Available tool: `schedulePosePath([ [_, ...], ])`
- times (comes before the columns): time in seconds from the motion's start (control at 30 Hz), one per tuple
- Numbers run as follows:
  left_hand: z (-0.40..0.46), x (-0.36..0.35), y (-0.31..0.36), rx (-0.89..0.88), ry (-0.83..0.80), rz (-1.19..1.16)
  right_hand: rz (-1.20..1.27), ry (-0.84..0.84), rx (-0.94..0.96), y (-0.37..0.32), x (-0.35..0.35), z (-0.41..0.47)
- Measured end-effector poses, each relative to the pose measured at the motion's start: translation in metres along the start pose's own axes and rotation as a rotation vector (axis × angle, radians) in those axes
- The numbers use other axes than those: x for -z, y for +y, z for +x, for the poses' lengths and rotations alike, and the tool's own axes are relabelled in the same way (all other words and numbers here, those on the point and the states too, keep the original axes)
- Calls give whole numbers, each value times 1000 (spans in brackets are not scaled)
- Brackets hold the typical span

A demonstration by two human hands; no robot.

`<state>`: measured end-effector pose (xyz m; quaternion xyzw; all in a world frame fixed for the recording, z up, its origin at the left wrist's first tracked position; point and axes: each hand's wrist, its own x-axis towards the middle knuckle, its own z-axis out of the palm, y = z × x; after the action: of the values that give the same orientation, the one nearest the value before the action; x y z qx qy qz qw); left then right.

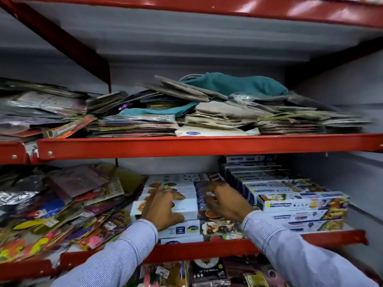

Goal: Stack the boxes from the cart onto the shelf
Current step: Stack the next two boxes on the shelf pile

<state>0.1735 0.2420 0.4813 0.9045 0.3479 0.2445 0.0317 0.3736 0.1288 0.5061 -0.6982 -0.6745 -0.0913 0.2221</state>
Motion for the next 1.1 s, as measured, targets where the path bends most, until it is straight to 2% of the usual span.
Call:
schedulePosePath([
  [0.1,-4,-14,-3,-43,30,151,-82,-75,32,1,-19,-16],
  [0.3,-8,-24,-13,-59,18,-15,-144,-19,73,9,-38,-19],
  [0.57,-14,-25,-13,-114,35,23,-146,-43,124,24,-39,-17],
  [0.83,-34,-36,-29,-209,88,340,-377,18,186,34,-61,-34],
  [1.1,-31,-37,-51,-243,-16,491,-406,7,171,35,-62,-32],
])
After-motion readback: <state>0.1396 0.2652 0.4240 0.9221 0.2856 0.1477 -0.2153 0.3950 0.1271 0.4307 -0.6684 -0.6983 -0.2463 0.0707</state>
